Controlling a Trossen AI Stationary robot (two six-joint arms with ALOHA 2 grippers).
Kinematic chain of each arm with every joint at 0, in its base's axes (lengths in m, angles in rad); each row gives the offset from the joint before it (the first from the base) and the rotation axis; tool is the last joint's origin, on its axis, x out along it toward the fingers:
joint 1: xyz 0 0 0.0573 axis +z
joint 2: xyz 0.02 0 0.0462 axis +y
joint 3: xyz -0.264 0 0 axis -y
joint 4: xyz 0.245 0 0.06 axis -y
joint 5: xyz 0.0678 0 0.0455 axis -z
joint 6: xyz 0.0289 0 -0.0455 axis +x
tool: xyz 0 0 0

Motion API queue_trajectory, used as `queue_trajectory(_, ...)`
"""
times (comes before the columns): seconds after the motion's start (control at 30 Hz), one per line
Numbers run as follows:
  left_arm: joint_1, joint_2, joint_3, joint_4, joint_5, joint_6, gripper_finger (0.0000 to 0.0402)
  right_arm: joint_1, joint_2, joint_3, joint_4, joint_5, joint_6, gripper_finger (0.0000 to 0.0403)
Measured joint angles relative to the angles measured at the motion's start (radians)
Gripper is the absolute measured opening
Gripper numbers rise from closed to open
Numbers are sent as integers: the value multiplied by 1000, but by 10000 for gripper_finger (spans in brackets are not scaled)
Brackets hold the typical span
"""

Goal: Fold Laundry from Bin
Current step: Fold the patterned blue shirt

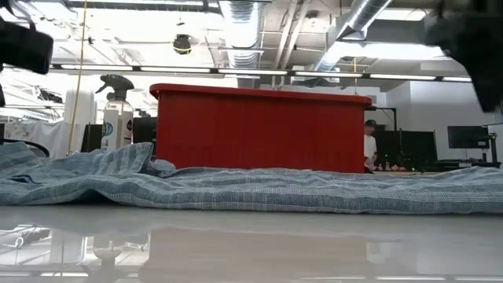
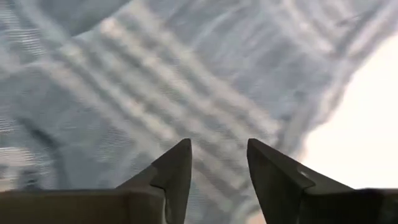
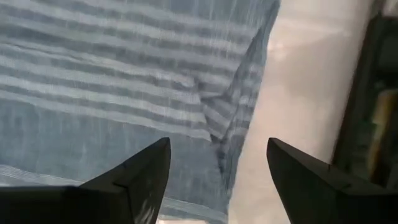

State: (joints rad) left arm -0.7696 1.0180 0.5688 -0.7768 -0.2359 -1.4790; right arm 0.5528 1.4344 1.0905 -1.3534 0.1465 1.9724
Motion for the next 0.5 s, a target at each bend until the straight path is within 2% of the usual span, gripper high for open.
queue_trajectory(0.23, 0, -124, 3, 144, -13, 25, 163, 44, -193, -322, 295, -6, 93, 293)
queue_trajectory(0.37, 1, -196, 3, 218, -55, -13, 165, 50, -258, -431, 401, 32, 95, 293)
queue_trajectory(0.5, 1, -249, 3, 398, -161, 7, 165, 49, -274, -475, 407, 36, 96, 293)
